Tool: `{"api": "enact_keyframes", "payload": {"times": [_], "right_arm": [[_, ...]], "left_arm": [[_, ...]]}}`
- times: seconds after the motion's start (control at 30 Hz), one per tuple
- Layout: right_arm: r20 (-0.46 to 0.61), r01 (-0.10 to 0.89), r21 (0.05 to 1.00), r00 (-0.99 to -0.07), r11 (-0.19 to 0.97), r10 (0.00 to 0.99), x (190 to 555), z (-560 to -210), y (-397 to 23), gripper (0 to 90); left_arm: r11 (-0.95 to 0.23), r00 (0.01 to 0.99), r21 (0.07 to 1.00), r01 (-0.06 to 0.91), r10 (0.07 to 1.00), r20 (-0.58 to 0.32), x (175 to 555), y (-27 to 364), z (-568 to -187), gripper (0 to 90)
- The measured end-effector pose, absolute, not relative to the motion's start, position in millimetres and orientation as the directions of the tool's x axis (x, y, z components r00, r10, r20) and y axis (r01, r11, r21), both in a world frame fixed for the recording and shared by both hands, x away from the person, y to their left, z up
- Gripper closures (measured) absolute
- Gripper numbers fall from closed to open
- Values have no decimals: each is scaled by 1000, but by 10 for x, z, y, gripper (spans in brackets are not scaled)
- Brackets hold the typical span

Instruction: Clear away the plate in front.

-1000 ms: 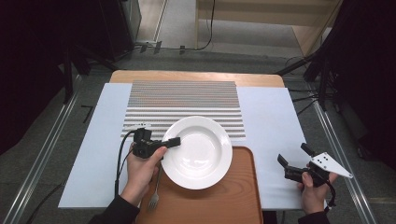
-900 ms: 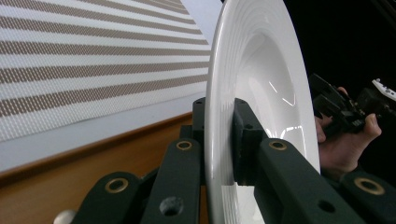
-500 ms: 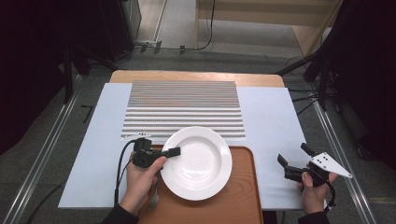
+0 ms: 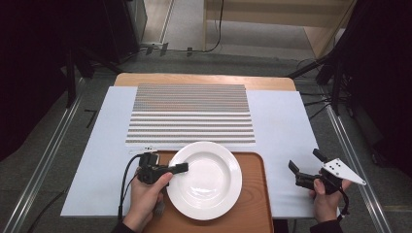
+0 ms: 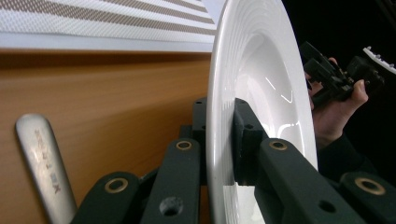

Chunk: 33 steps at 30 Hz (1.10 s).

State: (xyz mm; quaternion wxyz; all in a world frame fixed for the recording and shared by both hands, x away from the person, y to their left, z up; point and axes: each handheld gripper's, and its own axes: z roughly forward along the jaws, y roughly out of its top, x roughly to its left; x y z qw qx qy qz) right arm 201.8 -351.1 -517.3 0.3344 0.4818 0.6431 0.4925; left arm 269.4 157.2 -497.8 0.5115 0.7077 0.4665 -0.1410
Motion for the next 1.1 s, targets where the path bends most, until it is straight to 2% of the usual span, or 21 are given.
{"api": "enact_keyframes", "payload": {"times": [0.5, 0.83, 1.0, 1.1], "right_arm": [[42, 289, 956, -312, 53, 949, 2018, -5173, -3511, 0], [39, 291, 955, -311, 56, 950, 2018, -5174, -3508, 0], [39, 290, 956, -311, 56, 950, 2018, -5175, -3508, 0], [39, 289, 956, -311, 56, 950, 2018, -5175, -3509, 0]], "left_arm": [[-125, 537, 562, 818, 516, -667, 2629, 1475, -5043, 812], [-205, 529, 504, 839, 522, -669, 2705, 1474, -5075, 805], [-256, 555, 523, 813, 612, -563, 2710, 1484, -5047, 664], [-276, 585, 567, 776, 652, -482, 2694, 1488, -4975, 591]]}}
